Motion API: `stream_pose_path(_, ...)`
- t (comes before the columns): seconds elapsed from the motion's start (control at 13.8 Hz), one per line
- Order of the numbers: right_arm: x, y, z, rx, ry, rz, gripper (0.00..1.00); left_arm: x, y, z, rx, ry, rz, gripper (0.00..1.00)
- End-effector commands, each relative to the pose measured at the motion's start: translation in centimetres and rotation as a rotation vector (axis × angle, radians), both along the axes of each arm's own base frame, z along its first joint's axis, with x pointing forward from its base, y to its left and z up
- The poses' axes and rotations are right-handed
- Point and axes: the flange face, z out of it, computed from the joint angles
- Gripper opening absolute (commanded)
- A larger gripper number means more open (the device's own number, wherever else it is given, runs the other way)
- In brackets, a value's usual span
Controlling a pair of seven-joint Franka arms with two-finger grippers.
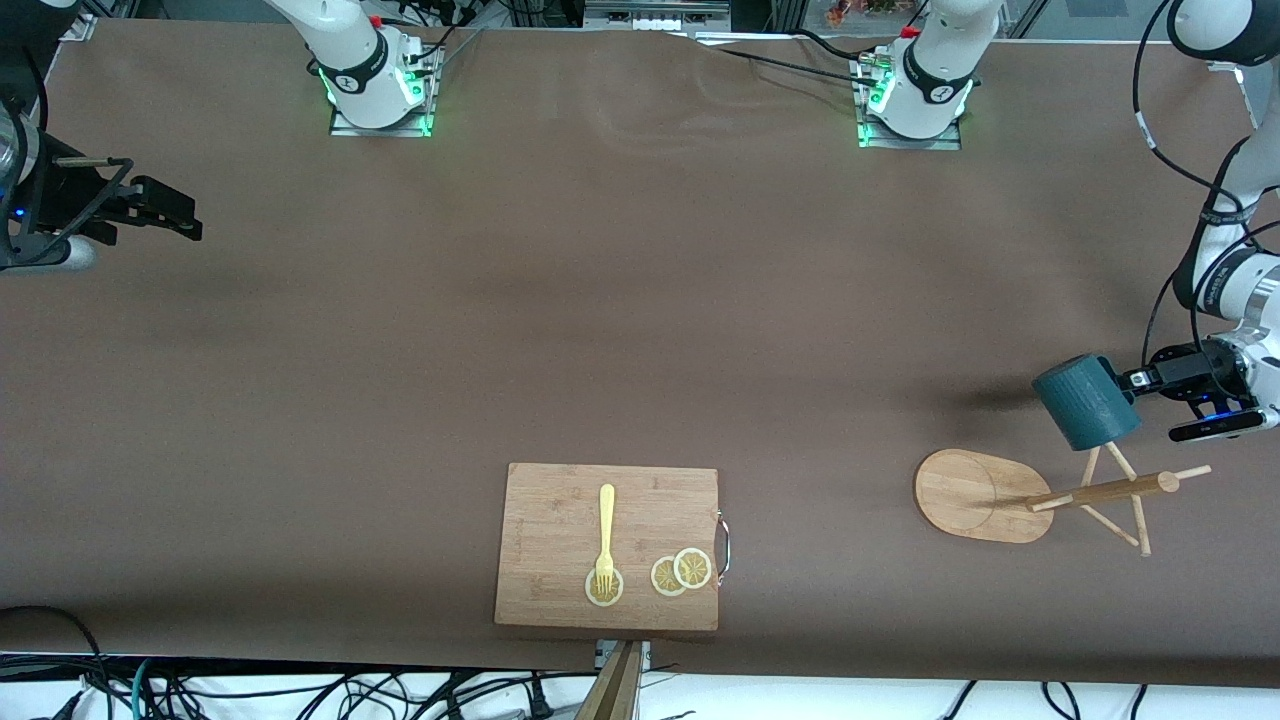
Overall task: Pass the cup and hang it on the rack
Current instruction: 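Lower the mug handle onto a rack peg with the left gripper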
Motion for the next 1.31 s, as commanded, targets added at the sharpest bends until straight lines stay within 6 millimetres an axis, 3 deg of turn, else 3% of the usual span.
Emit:
stream_pose_path(0.0, 0.0, -0.1, 0.5, 0.011, 0.007, -0.003, 1.00, 0.9, 0.8, 0.0, -0.075, -0.021, 0.032, 0.00)
stream_pose_path(0.15, 0.0, -0.1, 0.5, 0.010, 0.007, -0.005, 1.00, 0.8, 0.9, -1.1, -0.151, -0.034, 0.050, 0.00)
stream_pose_path(0.44, 0.0, -0.3, 0.5, 0.012, 0.008, -0.005, 1.00, 0.3, 2.9, -2.0, -0.169, -0.060, 0.058, 0.01)
stream_pose_path(0.73, 0.0, -0.2, 0.5, 0.012, 0.008, -0.005, 1.00, 0.2, 3.0, -2.7, -0.179, -0.061, 0.057, 0.01)
stream_pose_path(0.87, 0.0, -0.3, 0.5, 0.012, 0.008, -0.006, 1.00, 0.6, 3.4, -2.4, -0.170, -0.074, 0.059, 0.07)
stream_pose_path(0.95, 0.0, -0.3, 0.5, 0.012, 0.008, -0.006, 1.00, 0.6, 3.3, -2.5, -0.170, -0.072, 0.059, 0.19)
stream_pose_path(1.09, 0.0, -0.3, 0.5, 0.012, 0.008, -0.006, 1.00, 0.8, 3.5, -3.1, -0.170, -0.076, 0.061, 0.21)
stream_pose_path(1.16, 0.0, -0.3, 0.5, 0.012, 0.008, -0.006, 1.00, 1.0, 3.9, -2.9, -0.157, -0.084, 0.059, 0.49)
stream_pose_path(1.24, 0.0, -0.3, 0.5, 0.012, 0.008, -0.005, 1.00, 1.1, 3.9, -2.9, -0.157, -0.086, 0.059, 0.67)
